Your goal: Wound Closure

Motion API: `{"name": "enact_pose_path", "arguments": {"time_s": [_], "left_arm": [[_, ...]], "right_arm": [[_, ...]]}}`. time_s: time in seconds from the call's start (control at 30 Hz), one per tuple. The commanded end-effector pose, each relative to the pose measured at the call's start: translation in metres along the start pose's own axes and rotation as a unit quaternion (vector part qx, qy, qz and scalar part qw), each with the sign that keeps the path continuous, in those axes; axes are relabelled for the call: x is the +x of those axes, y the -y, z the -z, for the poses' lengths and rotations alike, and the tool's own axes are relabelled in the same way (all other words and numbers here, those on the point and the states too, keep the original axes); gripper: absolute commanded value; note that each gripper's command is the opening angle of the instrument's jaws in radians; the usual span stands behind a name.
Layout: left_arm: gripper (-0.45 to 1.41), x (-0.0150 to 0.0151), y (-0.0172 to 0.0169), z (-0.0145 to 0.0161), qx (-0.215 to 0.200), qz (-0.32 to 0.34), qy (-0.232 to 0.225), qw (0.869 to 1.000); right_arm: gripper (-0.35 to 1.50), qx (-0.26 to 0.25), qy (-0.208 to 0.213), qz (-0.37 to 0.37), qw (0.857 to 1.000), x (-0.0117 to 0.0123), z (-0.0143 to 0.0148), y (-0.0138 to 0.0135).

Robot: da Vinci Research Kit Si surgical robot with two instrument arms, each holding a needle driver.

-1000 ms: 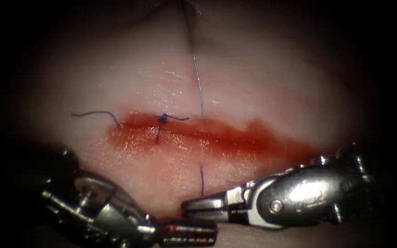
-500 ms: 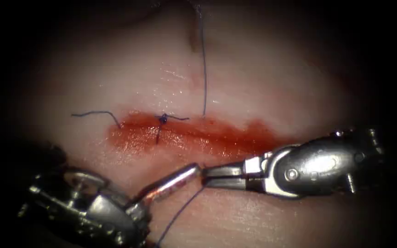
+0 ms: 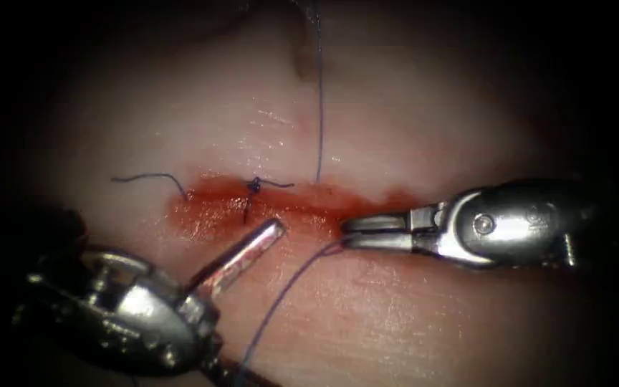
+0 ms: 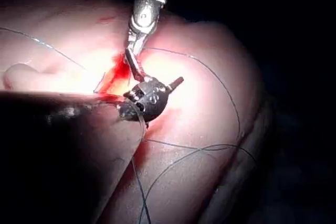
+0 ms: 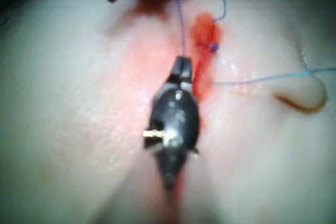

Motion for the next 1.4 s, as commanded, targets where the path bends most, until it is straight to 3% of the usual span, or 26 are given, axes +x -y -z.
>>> {"name": "enact_pose_path", "arguments": {"time_s": [0.03, 0.37, 0.6, 0.8, 1.0, 1.07, 1.17, 1.23, 1.4], "left_arm": [[1.20, -0.0001, -0.0006, -0.0004, 0.005, 0.004, -0.009, 1.000], [1.13, 0.0027, -0.0004, -0.0011, 0.034, 0.002, -0.061, 0.998], [1.01, 0.0039, 0.0002, 0.0006, 0.044, -0.006, -0.094, 0.995], [0.99, 0.0048, 0.0008, 0.0014, 0.045, -0.024, -0.096, 0.994], [0.83, 0.0041, 0.0003, 0.0013, 0.027, -0.038, -0.078, 0.996], [0.68, 0.0040, 0.0002, 0.0013, 0.024, -0.048, -0.074, 0.996], [0.22, 0.0039, 0.0000, 0.0014, 0.021, -0.064, -0.070, 0.995], [-0.45, 0.0040, -0.0002, 0.0017, 0.021, -0.088, -0.072, 0.993], [-0.45, 0.0041, -0.0003, 0.0021, 0.026, -0.094, -0.066, 0.993]], "right_arm": [[-0.35, -0.002, -0.001, -0.003, 1.000, -0.0008, -0.0006, 0.0002], [-0.35, -0.008, -0.001, -0.017, 1.000, -0.0027, -0.0008, -0.0004], [-0.35, -0.012, -0.013, -0.030, 0.999, -0.0029, -0.0007, -0.0006], [-0.35, -0.012, -0.013, -0.032, 0.999, -0.0029, -0.0006, -0.0005], [-0.35, -0.012, -0.013, -0.034, 0.999, -0.0027, -0.0003, -0.0004], [-0.35, -0.014, -0.013, -0.034, 0.999, -0.0026, -0.0003, -0.0003], [-0.35, -0.014, -0.013, -0.034, 0.999, -0.0025, -0.0003, -0.0003], [-0.35, -0.014, -0.013, -0.034, 0.999, -0.0025, -0.0003, -0.0002], [-0.35, -0.014, -0.013, -0.034, 0.999, -0.0025, -0.0003, -0.0002]]}}
